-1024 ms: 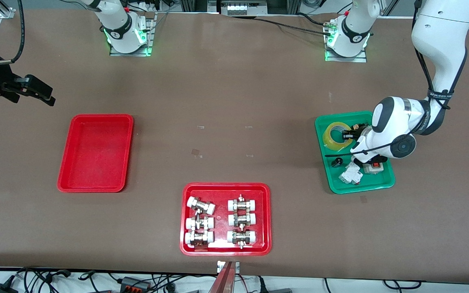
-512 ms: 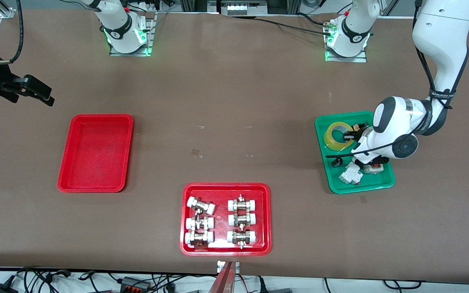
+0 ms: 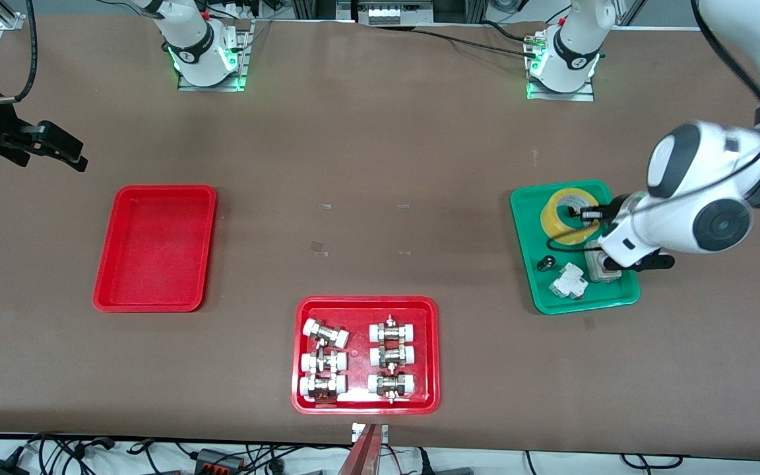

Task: Left arm passes tape to right arm into tray
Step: 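Grasp the tape roll rim with the left gripper and lift it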

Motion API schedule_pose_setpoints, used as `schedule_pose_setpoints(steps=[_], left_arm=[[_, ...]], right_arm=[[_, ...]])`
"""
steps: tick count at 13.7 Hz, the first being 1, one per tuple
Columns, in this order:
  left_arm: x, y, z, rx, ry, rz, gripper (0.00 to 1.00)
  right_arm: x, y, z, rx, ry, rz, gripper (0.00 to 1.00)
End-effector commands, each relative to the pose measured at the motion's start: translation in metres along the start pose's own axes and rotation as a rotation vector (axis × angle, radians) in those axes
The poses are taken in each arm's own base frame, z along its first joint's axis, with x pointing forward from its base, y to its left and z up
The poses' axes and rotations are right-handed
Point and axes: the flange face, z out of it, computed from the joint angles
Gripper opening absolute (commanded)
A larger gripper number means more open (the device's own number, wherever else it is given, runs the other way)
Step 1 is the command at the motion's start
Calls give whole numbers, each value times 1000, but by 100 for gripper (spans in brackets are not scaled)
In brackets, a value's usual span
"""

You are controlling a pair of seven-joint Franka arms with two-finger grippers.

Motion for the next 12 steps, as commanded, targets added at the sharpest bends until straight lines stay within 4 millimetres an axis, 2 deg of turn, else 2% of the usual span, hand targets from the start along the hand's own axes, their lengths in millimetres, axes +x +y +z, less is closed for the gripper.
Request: schedule_pose_setpoints(steps=[1,2,4,5,7,8,9,12], left_arm=[[-32,22,-78,-12,52,-1,1],[-39,43,-86,-15,70,38,1],[-42,105,-77,-33,85,134,1],[-40,135,-74,-66,127,119,1],[-17,187,-53,-208,157,7,0],[-11,220,-41,-260,186,-12,0],[-1,244,-26,-299,204,-24,1],[9,311,10,-417,235,-106,1]], right_arm=[[0,2,0,-8,-9,-7,100],[-1,1,2,-7,-22,-6,100],[0,-1,18,-4,-70,-9,100],[-1,-1,22,-8,-93,-9,100],[-3,-3,25,-10,-110,-14,100],[-2,-3,31,-13,-131,-15,100],[-2,-2,34,-17,-149,-15,100],[-2,-4,37,-17,-162,-21,100]])
